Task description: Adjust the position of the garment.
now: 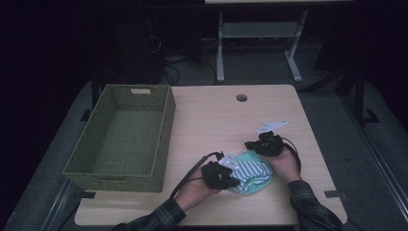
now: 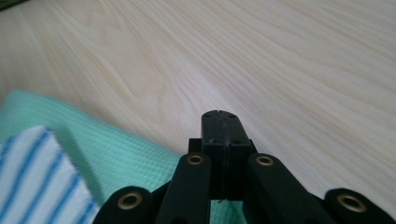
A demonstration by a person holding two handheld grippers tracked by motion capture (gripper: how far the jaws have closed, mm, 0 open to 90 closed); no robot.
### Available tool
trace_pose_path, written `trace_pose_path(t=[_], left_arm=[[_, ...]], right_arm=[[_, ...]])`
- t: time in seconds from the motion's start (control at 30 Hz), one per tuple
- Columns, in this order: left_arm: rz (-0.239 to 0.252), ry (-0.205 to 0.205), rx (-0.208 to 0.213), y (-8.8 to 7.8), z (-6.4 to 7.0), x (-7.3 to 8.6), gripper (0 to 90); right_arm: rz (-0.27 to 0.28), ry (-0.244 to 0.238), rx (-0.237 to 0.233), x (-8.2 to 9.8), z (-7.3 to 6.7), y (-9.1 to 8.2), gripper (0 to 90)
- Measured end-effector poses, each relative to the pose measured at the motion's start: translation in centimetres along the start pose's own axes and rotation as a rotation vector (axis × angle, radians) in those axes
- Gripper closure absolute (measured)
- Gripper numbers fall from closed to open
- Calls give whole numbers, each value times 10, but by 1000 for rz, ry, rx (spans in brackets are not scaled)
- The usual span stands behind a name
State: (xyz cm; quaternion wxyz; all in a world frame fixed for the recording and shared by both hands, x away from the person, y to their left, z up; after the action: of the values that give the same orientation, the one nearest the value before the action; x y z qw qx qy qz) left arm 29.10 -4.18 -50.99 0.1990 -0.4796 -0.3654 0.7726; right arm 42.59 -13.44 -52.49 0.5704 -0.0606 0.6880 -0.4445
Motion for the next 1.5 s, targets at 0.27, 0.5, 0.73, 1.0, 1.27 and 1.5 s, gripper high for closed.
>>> trace_pose_path(t=[0.27,0.5,0.73,1.0,1.27,1.5], left_arm=[[-61,11,-15,15,-3,10,891],[-51,-14,-53,8,-22,12,891],[-45,-40,-98,1,-43,13,891],[-39,-48,-177,-3,-71,9,891],[-38,-60,-208,1,-89,-4,890],[-36,-78,-208,6,-102,-16,891]], right_arm=[[-49,16,5,17,6,3,897],[-61,21,16,27,9,-6,897],[-71,15,19,33,5,-14,897],[-79,3,-2,43,-9,-29,898],[-74,8,-44,52,-25,-37,898],[-79,-13,-66,56,-43,-42,898]])
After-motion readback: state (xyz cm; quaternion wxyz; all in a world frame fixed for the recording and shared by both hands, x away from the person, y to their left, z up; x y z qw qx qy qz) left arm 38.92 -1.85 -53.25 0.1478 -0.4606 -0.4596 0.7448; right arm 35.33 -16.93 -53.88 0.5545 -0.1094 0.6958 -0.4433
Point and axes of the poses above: each handheld gripper's, and its own axes: y roughly forward along the jaws, x roughly out of its underside, z roughly to its right, the point moved 10 cm from there along y, roughly forward along the jaws, and after that the axes turned 12 degrees about -y, right-handed, at the moved point
